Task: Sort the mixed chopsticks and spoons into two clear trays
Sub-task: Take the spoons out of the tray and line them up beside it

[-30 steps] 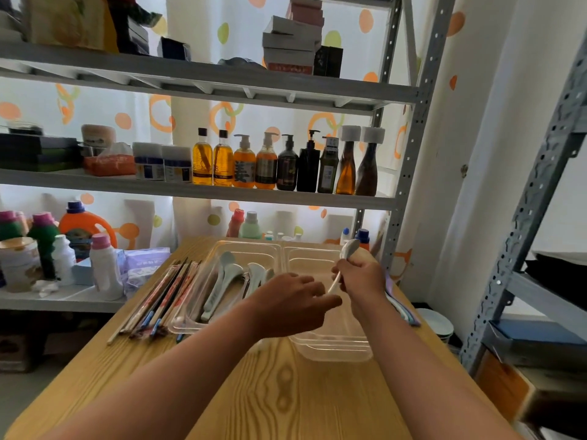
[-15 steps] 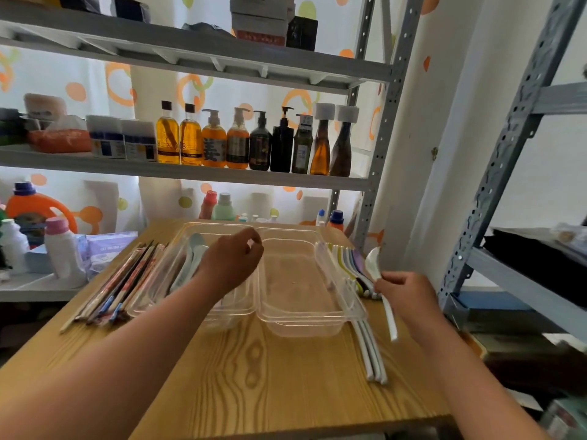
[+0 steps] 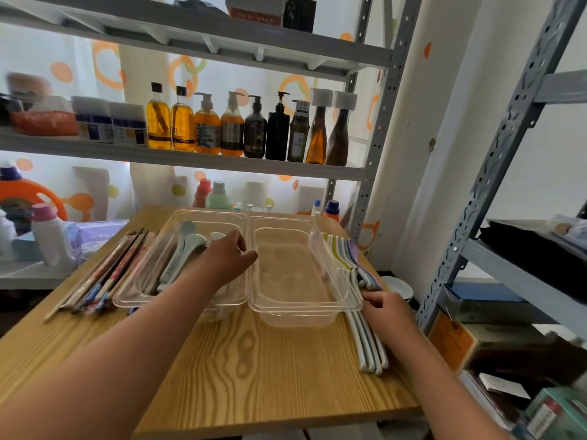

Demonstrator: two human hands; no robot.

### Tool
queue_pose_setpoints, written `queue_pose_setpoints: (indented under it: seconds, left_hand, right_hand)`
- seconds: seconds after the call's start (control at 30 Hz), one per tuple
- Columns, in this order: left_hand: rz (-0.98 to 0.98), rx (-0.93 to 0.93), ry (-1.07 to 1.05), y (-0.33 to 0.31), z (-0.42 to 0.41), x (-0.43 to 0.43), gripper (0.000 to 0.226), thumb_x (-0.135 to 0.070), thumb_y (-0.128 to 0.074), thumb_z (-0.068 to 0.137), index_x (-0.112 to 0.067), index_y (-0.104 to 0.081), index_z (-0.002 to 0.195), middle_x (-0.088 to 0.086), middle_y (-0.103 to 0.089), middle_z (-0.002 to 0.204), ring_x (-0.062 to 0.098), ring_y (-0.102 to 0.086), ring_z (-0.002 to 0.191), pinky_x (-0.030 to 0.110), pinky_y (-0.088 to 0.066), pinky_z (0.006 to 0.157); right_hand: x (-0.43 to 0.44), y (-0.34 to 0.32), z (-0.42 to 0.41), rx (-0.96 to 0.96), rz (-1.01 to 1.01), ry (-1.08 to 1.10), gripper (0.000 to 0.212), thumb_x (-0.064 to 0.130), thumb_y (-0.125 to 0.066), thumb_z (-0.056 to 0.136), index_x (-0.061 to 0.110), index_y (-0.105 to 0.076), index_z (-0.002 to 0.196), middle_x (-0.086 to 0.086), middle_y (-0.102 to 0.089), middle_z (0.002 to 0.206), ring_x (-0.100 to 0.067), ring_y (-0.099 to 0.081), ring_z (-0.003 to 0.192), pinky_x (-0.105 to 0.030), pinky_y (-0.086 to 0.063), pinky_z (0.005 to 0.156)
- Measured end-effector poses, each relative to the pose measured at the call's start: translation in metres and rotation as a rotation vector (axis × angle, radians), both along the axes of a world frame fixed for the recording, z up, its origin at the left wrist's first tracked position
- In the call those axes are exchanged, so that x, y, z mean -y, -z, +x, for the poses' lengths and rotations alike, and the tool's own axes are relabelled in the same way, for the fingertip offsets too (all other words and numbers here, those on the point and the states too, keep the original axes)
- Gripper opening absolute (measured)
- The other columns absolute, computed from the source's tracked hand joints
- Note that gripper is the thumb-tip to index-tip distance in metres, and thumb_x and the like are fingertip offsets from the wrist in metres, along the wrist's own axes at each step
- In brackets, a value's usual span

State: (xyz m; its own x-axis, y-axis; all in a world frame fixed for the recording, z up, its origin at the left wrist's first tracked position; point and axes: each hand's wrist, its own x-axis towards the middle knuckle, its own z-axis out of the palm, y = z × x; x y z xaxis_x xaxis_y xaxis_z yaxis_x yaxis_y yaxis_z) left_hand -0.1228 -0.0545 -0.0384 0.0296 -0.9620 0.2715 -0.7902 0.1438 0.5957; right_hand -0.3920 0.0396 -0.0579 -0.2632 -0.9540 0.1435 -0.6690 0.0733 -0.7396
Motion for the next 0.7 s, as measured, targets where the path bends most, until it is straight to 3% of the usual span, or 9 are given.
queue_pose_setpoints:
  seconds: [0.3, 0.47, 0.57, 0.7]
  left_hand:
    - [0.008, 0.024, -0.005, 0.0, -0.001, -0.002, 0.019, -0.033, -0.058, 0.088, -0.016, -0.05, 0.093, -0.002, -0.054, 0.076, 0.013, -0.049, 0.07, 0.027, -0.04, 0.064]
    - [0.012, 0.025, -0.005, -0.001, -0.001, -0.003, 0.02, -0.032, -0.058, 0.088, -0.015, -0.05, 0.091, 0.0, -0.054, 0.076, 0.014, -0.049, 0.069, 0.027, -0.039, 0.062]
    - [0.011, 0.028, -0.002, -0.001, -0.001, -0.004, 0.02, -0.032, -0.059, 0.088, -0.015, -0.049, 0.089, -0.001, -0.053, 0.075, 0.013, -0.047, 0.066, 0.026, -0.039, 0.061]
    - [0.007, 0.096, 0.015, -0.003, -0.003, -0.006, 0.018, -0.034, -0.056, 0.091, -0.018, -0.047, 0.091, -0.003, -0.052, 0.074, 0.01, -0.047, 0.065, 0.024, -0.038, 0.061]
  right_hand:
    - [0.001, 0.003, 0.001, 0.041, 0.044, -0.015, 0.022, 0.024, -0.054, 0.093, 0.014, -0.069, 0.106, -0.003, -0.065, 0.092, -0.013, -0.054, 0.082, -0.032, -0.046, 0.076]
    - [0.007, 0.005, -0.001, 0.023, 0.068, 0.038, 0.032, 0.024, -0.048, 0.096, 0.001, -0.068, 0.089, -0.015, -0.062, 0.072, -0.02, -0.051, 0.063, -0.031, -0.038, 0.061]
    - [0.008, 0.001, 0.001, 0.018, -0.018, 0.065, 0.035, 0.021, -0.043, 0.097, -0.007, -0.064, 0.1, -0.027, -0.065, 0.086, -0.028, -0.055, 0.068, -0.034, -0.042, 0.063]
    - [0.004, -0.016, 0.01, -0.014, -0.207, 0.066, 0.027, 0.018, -0.044, 0.097, 0.005, -0.065, 0.107, -0.015, -0.067, 0.094, -0.023, -0.059, 0.082, -0.037, -0.049, 0.076]
